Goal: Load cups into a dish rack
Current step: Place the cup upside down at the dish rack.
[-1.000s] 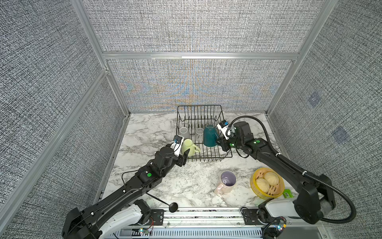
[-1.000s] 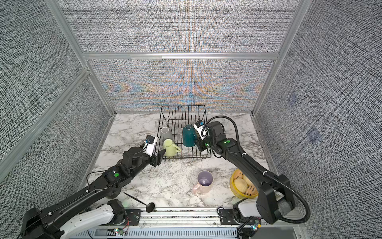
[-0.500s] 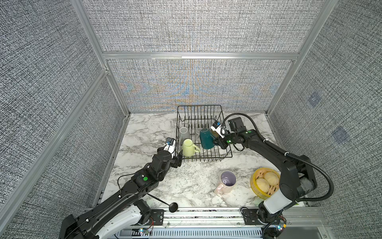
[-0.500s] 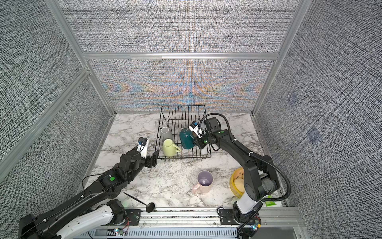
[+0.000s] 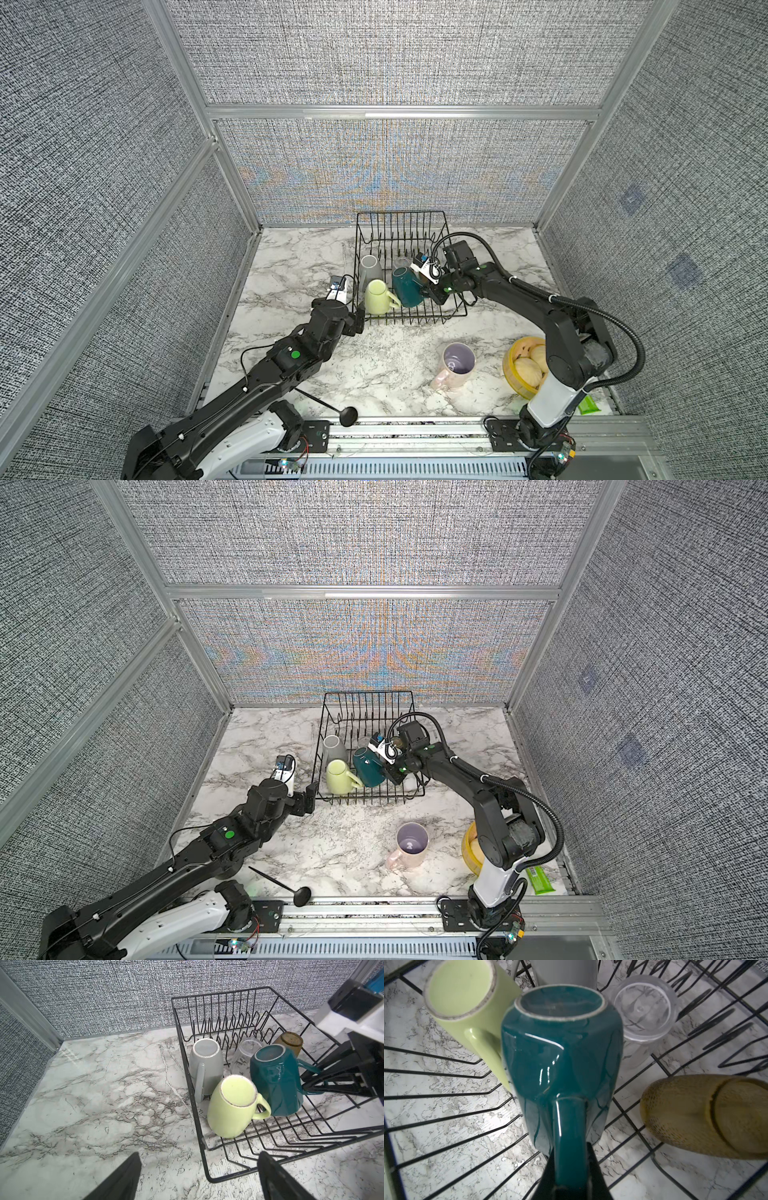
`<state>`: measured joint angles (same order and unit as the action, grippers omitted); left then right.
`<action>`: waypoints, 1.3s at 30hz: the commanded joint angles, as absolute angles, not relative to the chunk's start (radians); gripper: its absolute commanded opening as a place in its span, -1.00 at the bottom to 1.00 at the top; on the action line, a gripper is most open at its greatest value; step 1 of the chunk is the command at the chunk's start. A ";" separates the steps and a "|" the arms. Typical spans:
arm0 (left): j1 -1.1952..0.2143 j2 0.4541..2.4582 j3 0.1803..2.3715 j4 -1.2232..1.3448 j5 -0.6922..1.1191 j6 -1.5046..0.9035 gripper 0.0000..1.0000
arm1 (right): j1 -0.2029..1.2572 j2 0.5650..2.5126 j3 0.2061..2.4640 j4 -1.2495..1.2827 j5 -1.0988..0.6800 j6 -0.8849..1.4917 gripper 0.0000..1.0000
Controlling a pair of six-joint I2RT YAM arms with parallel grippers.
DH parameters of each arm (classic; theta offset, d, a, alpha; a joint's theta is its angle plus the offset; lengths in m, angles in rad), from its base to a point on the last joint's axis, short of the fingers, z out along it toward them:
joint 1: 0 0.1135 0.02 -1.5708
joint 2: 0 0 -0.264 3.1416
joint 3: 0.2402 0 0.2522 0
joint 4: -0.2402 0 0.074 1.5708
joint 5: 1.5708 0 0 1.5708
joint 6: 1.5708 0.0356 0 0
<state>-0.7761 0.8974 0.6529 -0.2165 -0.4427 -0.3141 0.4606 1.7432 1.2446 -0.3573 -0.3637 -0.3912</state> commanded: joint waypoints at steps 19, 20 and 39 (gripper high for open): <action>-0.755 1.020 0.733 -0.290 -0.343 -0.382 0.75 | 0.463 1.726 1.132 -0.058 -0.357 -0.302 -1.00; -0.754 1.028 0.736 -0.297 -0.344 -0.391 0.74 | 0.463 1.731 1.135 -0.049 -0.366 -0.303 -1.00; -0.739 1.058 0.742 -0.288 -0.286 -0.399 0.72 | 0.463 1.742 1.114 -0.088 -0.453 -0.368 -0.44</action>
